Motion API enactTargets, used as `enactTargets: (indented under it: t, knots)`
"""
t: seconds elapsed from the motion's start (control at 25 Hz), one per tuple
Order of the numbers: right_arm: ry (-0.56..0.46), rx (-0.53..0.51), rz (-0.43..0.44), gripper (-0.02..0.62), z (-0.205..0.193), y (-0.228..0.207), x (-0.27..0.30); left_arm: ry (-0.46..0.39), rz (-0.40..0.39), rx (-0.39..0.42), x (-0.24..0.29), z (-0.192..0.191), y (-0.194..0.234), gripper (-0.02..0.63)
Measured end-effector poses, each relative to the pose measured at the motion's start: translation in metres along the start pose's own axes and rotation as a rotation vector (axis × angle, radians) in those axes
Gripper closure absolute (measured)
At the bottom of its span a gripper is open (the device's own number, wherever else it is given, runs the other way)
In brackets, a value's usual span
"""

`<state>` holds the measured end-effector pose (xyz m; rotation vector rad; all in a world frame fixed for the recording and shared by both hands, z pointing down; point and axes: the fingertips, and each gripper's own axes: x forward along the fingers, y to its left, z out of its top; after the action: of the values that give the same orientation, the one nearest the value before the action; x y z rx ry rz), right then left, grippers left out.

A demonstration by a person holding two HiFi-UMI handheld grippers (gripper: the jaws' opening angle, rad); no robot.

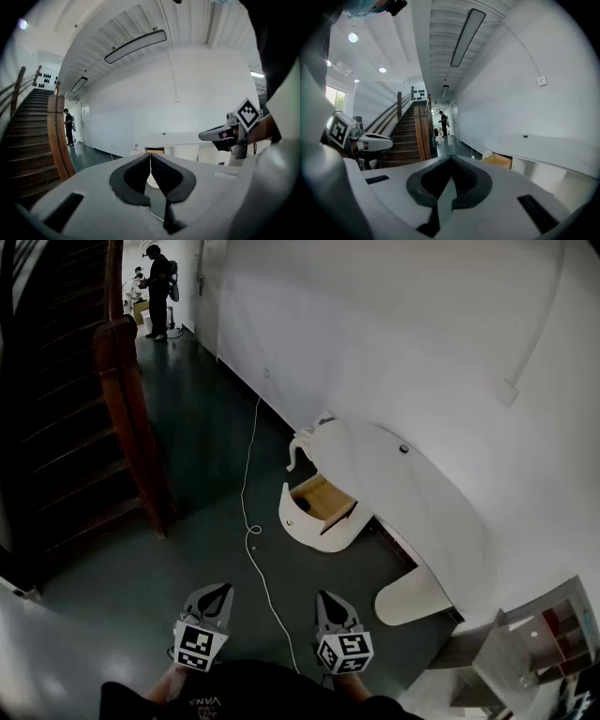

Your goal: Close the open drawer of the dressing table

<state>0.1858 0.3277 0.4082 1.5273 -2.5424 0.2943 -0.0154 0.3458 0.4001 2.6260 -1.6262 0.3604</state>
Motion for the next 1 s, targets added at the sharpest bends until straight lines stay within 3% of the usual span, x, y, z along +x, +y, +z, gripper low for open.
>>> enactTargets:
  t: [0.52,0.8,0.84,0.92,1.0]
  knots:
    - [-0.031,0.049,-0.005,0.589,0.007,-0.018,0.015,-0.01,0.015,-0.01,0.028,0.005,0.008,0.584]
    - [0.001,0.039,0.036,0.458,0.001,-0.033,0.012,-0.006,0.048,-0.041,0.033,0.0,-0.01,0.58]
    - [0.001,0.041,0.037,0.443,0.001,-0.035,0.012,-0.003,0.049,-0.05,0.035,-0.001,-0.012,0.567]
    - [0.0,0.054,0.036,0.414,0.0,-0.04,0.013,0.007,0.036,-0.063,0.039,-0.005,-0.017,0.452]
    - [-0.001,0.066,0.035,0.408,-0.002,-0.042,0.015,0.016,0.022,-0.061,0.045,-0.009,-0.019,0.424]
